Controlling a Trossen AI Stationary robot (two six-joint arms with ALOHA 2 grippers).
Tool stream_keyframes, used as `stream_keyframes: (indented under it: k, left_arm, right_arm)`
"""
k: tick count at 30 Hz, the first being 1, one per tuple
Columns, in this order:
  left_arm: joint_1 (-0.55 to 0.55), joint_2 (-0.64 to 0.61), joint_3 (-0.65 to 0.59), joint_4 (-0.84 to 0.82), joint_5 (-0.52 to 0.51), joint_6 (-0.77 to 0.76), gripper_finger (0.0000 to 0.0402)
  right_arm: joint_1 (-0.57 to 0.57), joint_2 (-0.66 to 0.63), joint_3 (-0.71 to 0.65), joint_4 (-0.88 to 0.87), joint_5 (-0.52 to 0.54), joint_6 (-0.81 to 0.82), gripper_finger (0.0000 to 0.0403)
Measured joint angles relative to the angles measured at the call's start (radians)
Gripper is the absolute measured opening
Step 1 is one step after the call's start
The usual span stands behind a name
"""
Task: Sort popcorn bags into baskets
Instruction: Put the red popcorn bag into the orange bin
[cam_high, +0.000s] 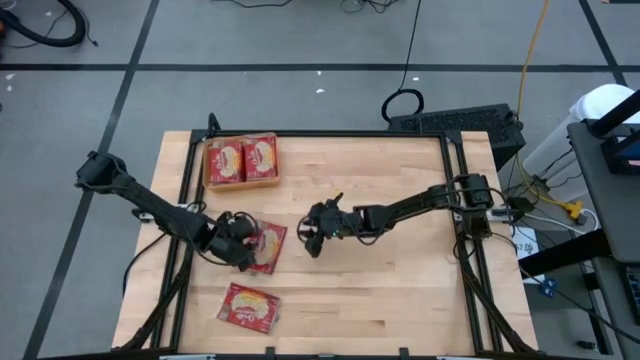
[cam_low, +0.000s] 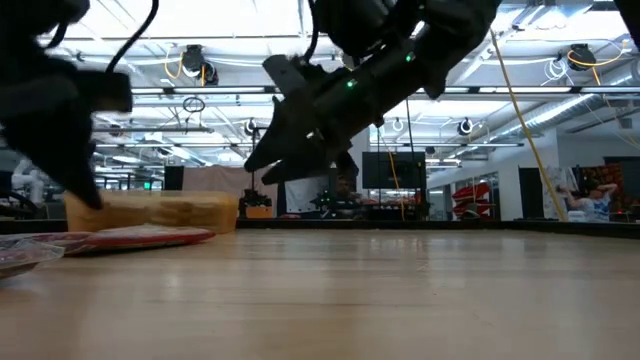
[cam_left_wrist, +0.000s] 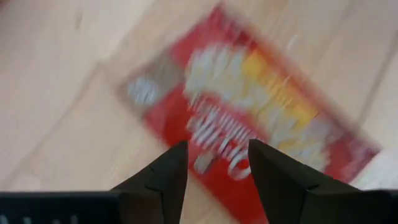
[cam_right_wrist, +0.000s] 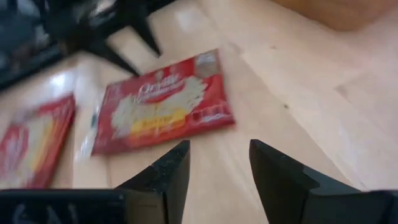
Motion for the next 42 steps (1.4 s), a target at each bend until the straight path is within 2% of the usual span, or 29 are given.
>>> stream_keyframes:
  k: [4,7,12,15,20,27,30,37,42]
  left_arm:
    - [-0.003,0.034,-0.051,0.008,0.056,-0.056,0.0172]
    - [-0.003,0.072,-0.094,0.108,0.057,-0.076,0.0172]
    - [0.011,0.113,-0.14,0.31,0.008,0.002,0.0172]
    - [0.03,0.127,-0.143,0.362,0.0,0.036,0.0172]
    - [0.051,0.136,-0.142,0.388,-0.012,0.073,0.0172]
    - [0.089,0.163,-0.145,0.507,-0.023,0.181,0.0172]
    - [0.11,0.196,-0.145,0.566,-0.02,0.212,0.0172]
    - [0.13,0.295,-0.141,0.667,-0.011,0.223,0.0172]
    - [0.13,0.336,-0.143,0.774,-0.009,0.235,0.0172]
  right_arm:
    - [-0.04,0.033,0.0,0.01,-0.033,0.125,0.0189]
    - [-0.063,0.059,0.0,0.028,-0.107,0.169,0.0212]
    - [-0.086,0.11,0.02,0.042,-0.234,0.214,0.0244]
    - [-0.089,0.109,0.03,-0.031,-0.236,0.211,0.0254]
    - [-0.107,0.099,0.032,-0.092,-0.247,0.207,0.0256]
    - [-0.139,0.099,0.032,-0.09,-0.345,0.243,0.0256]
    - [-0.145,0.099,0.032,-0.09,-0.351,0.24,0.0256]
    - [-0.162,0.099,0.032,-0.1,-0.493,0.248,0.0256]
    - [-0.151,0.099,0.031,-0.102,-0.498,0.235,0.0238]
